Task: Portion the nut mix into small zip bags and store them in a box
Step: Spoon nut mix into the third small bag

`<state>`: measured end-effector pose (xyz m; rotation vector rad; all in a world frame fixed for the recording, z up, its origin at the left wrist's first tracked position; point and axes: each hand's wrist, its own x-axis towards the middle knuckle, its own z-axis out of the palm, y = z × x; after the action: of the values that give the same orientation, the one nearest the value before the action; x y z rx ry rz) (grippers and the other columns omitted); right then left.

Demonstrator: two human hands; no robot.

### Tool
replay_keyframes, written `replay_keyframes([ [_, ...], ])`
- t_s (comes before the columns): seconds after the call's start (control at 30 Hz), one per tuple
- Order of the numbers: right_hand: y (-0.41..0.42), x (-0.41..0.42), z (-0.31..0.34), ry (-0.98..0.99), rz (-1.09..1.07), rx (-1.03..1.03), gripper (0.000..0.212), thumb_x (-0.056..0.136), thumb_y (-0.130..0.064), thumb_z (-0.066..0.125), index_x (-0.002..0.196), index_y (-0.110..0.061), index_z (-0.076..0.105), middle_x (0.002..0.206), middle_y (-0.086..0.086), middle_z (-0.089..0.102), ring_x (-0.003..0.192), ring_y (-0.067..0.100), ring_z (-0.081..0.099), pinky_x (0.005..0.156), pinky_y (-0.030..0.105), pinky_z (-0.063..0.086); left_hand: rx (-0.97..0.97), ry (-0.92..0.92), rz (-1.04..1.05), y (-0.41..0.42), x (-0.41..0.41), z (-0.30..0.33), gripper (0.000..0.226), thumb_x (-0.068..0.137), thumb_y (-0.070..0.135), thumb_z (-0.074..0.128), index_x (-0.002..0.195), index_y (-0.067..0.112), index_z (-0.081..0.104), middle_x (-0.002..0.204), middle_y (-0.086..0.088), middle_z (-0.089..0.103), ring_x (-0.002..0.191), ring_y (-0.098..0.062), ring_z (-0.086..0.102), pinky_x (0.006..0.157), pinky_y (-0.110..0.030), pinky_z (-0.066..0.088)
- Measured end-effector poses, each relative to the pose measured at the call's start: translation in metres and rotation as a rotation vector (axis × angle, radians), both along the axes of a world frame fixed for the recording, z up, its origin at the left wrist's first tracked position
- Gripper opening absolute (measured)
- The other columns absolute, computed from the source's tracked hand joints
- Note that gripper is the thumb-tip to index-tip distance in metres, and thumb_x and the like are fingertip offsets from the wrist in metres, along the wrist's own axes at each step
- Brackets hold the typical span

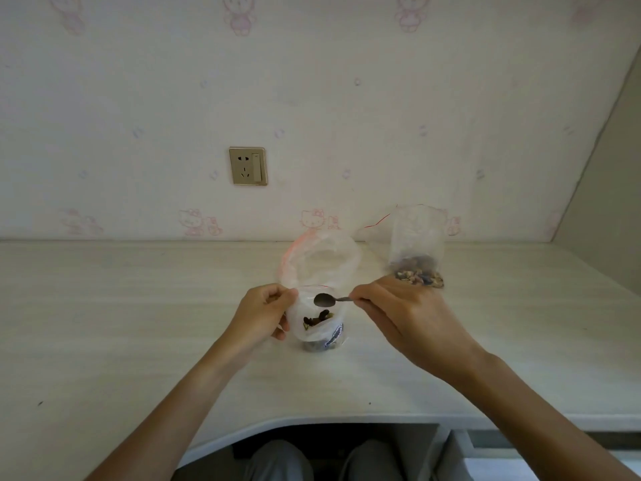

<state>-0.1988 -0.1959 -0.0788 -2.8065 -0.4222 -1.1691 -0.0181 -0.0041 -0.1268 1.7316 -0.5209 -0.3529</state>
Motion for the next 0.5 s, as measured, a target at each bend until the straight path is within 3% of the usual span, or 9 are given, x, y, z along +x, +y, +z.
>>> replay_keyframes([
  [0.1,-0.001,0.005,-0.002,-0.008,-0.007,0.069,0.026,0.107,-0.026,0.049,0.110,-0.014,0.071,0.085,0.001,0.071,0.064,0.021,0.064,0.051,0.041,0.052,0.002,-0.005,0.025,0.003,0.004,-0.007,0.029,0.102,0.024,0.065,0.087,0.000,0.071,0.065,-0.004,0.064,0.054,-0.015,0.057,0.048,-0.031,0.047],
  [0.23,-0.010,0.023,-0.009,0.019,-0.068,0.706,0.017,0.100,-0.031,0.060,0.104,-0.019,0.071,0.086,-0.011,0.075,0.064,0.030,0.069,0.055,0.048,0.058,0.019,-0.037,0.031,0.002,0.010,-0.014,0.030,0.103,0.026,0.063,0.091,0.000,0.071,0.070,-0.015,0.068,0.053,-0.022,0.062,0.045,-0.031,0.047],
  [0.33,-0.025,0.045,-0.011,0.048,-0.111,1.182,0.008,0.101,-0.018,0.063,0.102,-0.015,0.070,0.085,-0.008,0.078,0.079,0.020,0.075,0.054,0.034,0.061,0.050,-0.051,0.030,-0.003,0.013,-0.016,0.025,0.104,0.029,0.061,0.093,0.010,0.072,0.079,-0.011,0.076,0.058,-0.030,0.072,0.044,-0.031,0.052],
  [0.5,-0.041,0.087,-0.022,0.143,-0.177,1.537,0.008,0.102,-0.012,0.062,0.101,-0.011,0.070,0.091,0.006,0.080,0.079,0.019,0.078,0.054,0.033,0.060,0.061,-0.135,0.013,-0.012,0.019,-0.028,0.025,0.104,0.031,0.062,0.090,0.013,0.072,0.074,-0.007,0.076,0.049,-0.031,0.065,0.040,-0.030,0.048],
])
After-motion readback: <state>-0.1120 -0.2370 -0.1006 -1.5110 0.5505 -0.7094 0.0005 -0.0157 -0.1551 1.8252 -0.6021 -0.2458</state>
